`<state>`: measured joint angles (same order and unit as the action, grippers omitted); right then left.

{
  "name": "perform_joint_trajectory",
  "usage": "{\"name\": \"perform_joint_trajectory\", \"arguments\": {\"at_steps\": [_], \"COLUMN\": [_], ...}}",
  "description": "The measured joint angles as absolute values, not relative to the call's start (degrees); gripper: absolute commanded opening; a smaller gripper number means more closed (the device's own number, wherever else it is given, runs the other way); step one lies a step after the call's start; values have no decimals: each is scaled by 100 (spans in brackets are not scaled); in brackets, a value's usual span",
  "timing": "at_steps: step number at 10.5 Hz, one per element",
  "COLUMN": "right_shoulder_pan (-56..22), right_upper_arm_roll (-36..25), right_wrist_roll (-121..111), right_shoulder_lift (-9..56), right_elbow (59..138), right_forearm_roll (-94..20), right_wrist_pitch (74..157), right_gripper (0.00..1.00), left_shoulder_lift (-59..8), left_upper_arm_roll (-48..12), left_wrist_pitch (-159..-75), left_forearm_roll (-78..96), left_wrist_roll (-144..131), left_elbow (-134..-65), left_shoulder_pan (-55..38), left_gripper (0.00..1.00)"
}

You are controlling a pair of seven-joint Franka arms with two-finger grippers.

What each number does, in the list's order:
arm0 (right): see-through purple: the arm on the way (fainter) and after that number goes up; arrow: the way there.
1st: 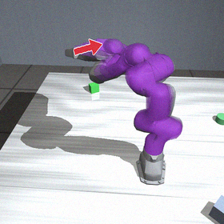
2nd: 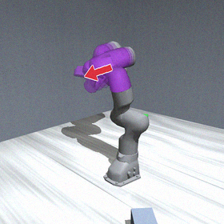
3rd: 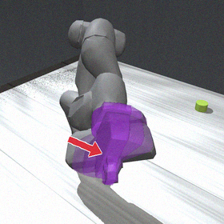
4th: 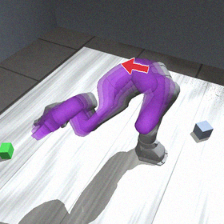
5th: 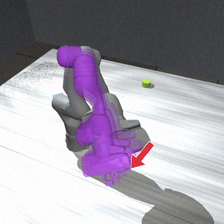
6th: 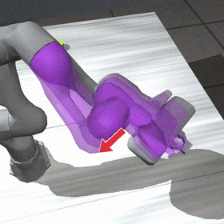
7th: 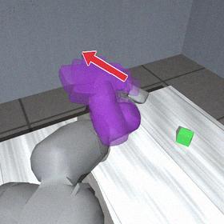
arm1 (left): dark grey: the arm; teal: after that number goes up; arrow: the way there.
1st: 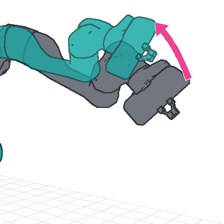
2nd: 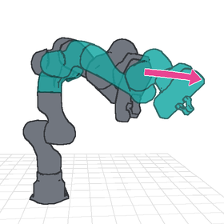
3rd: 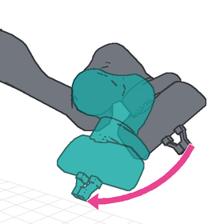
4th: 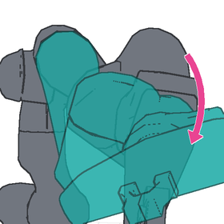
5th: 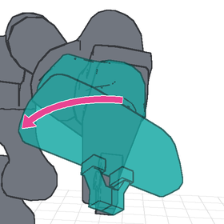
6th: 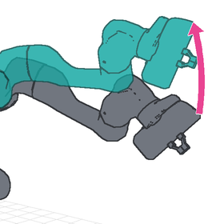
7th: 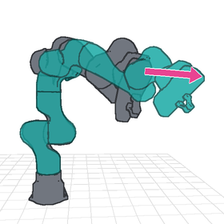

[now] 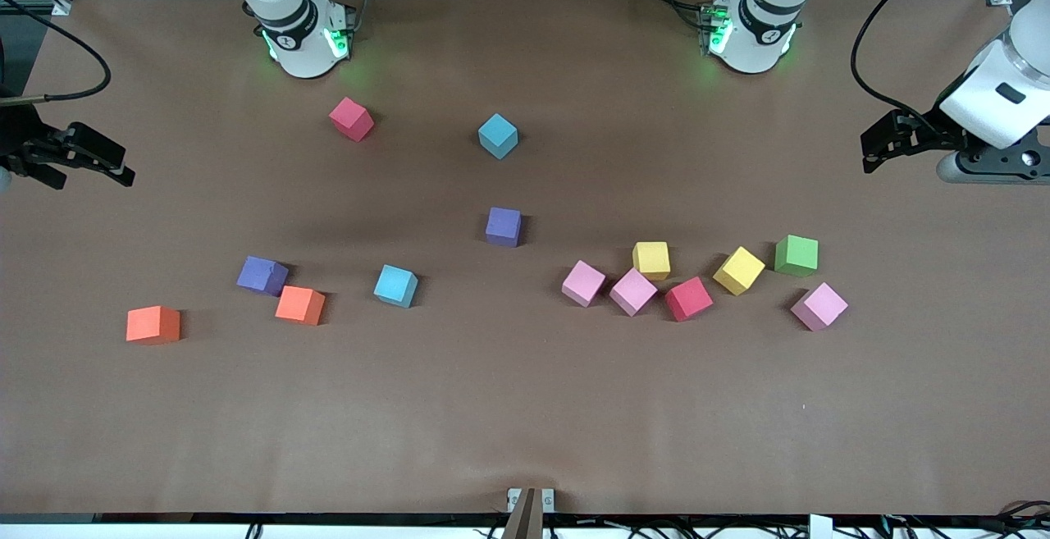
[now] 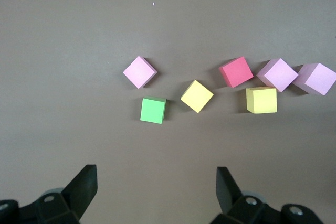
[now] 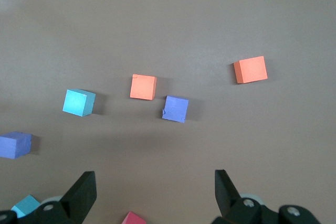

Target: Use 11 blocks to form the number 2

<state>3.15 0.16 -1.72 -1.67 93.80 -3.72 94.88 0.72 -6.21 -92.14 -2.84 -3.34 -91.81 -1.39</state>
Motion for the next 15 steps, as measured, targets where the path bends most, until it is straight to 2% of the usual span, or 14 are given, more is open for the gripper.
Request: {"name": "perform_joint_trajectory", "arguments": {"at_steps": [4,7,9,10,12,13,15], "right_shoulder_pan": [324,323,322,322,310,295,238], "right_upper_arm_roll": [14,20,24,23,33,44,63], "right_wrist_roll": [-132,-95,-71,-69,-68,-67,-67], "right_shoulder_lift": [-166,-166,-165,-161,-130,-97,48], "right_elbow": [9375,9375,9376,9378,9469,9657,10160], "right_forearm_roll": [-372,-372,-372,-371,-372,-372,-372], "right_wrist_pitch": [9479,9336,9237,9236,9285,9482,9977], "right_gripper": [100,100,100,100,100,100,100], "left_shoulder_lift": [64,-139,-286,-326,-482,-643,-1102], "left_upper_arm_roll": [-661,-1057,-1374,-1533,-2216,-2568,-2881], "left_wrist_pitch": [-9137,-9094,-9157,-9418,-9840,-10009,-10696], "left_forearm_roll": [-252,55,76,78,81,81,83], "left_wrist_roll": [-346,-390,-653,-867,-1194,-1307,-1791], "left_elbow": [-9152,-9180,-9475,-9793,-10333,-10450,-10570], "left_shoulder_pan": [-148,-397,-922,-1208,-1372,-1408,-1851], "left_gripper": [100,100,100,100,100,100,100]}}
